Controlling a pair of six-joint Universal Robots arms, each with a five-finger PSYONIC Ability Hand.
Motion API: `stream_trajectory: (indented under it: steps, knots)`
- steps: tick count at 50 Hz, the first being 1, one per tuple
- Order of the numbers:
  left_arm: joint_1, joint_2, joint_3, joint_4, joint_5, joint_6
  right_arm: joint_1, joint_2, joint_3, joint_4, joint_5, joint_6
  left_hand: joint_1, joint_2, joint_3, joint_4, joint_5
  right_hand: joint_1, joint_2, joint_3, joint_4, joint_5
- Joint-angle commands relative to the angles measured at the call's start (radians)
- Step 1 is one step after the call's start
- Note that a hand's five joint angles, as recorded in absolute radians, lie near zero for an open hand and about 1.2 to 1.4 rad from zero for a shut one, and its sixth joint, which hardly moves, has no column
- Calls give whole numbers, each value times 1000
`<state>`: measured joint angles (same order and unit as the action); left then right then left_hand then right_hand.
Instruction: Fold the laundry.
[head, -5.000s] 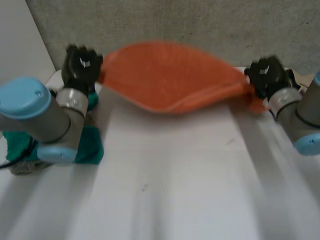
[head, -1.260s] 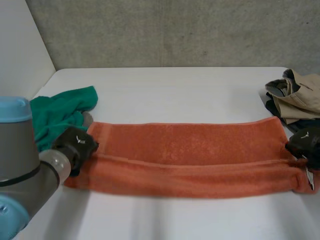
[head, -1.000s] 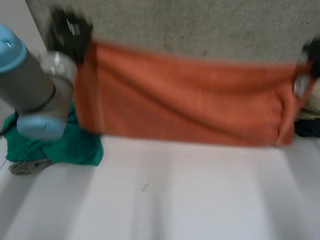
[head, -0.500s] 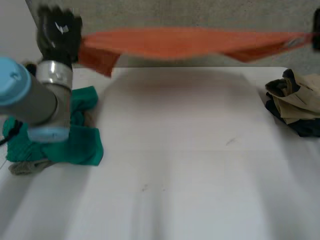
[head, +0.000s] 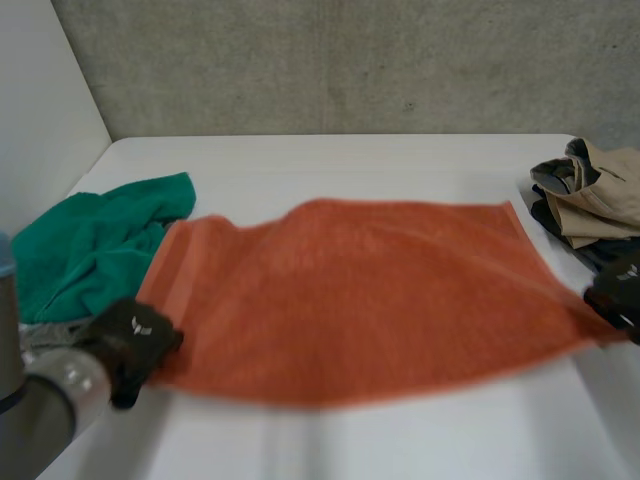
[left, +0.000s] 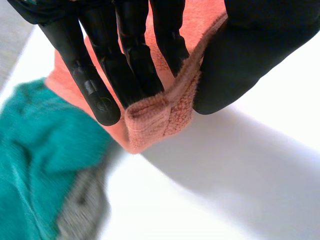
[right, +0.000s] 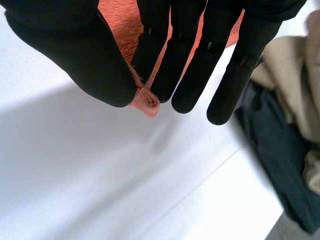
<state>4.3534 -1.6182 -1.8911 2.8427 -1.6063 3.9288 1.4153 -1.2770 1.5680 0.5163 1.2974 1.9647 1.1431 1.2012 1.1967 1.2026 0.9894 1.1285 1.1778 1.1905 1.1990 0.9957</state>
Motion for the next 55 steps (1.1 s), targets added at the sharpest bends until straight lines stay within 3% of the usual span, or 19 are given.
stream_trajectory:
  steps: [1, 6, 10, 15, 24, 38, 39, 42, 43, 44, 48, 55]
  knots:
    - [2, 61, 39, -45, 5, 12, -70, -99, 61, 62, -24, -101, 253, 195, 200, 194, 232, 268, 218, 206, 197, 226]
    - [-8, -66, 96, 99, 2, 14, -33, -81, 60, -51, -38, -9, 253, 195, 200, 194, 232, 268, 218, 206, 197, 226]
    - [-9, -219, 214, 225, -15, 9, 39, 34, -2, -249, -37, 117, 253, 195, 200, 194, 232, 268, 218, 206, 197, 226]
    - [-12, -337, 331, 331, -49, 6, 143, 171, -132, -439, 5, 233, 253, 195, 200, 194, 232, 268, 218, 206, 197, 226]
    - [-11, -567, 578, 488, -127, 14, 223, 378, -345, -708, 94, 322, 253, 195, 200, 194, 232, 268, 218, 206, 197, 226]
    - [-9, -739, 764, 553, -179, 15, 275, 591, -560, -815, 189, 347, 253, 195, 200, 194, 232, 268, 218, 206, 197, 226]
    - [-12, -739, 762, 560, -173, 15, 280, 596, -560, -815, 192, 347, 195, 137, 142, 136, 175, 155, 106, 93, 85, 114]
    - [-18, -739, 751, 584, -152, 12, 304, 604, -554, -815, 203, 347, -959, -1017, -1012, -1018, -979, -954, -1003, -1016, -1024, -996]
    - [-21, -736, 745, 589, -149, 11, 310, 601, -550, -815, 209, 349, -866, -924, -920, -925, -887, -954, -1003, -1016, -1024, -996]
    - [-27, -735, 741, 592, -147, 7, 315, 596, -545, -815, 215, 349, -964, -1022, -1017, -1023, -985, -954, -1003, -1016, -1024, -996]
    - [-50, -700, 707, 633, -149, 4, 326, 520, -476, -805, 244, 382, -969, -1027, -1022, -1028, -989, -954, -1003, -1016, -1024, -996]
    - [-47, -562, 606, 639, -152, -5, 314, 357, -336, -762, 188, 468, -969, -1027, -1022, -1028, -989, -954, -1003, -1016, -1024, -996]
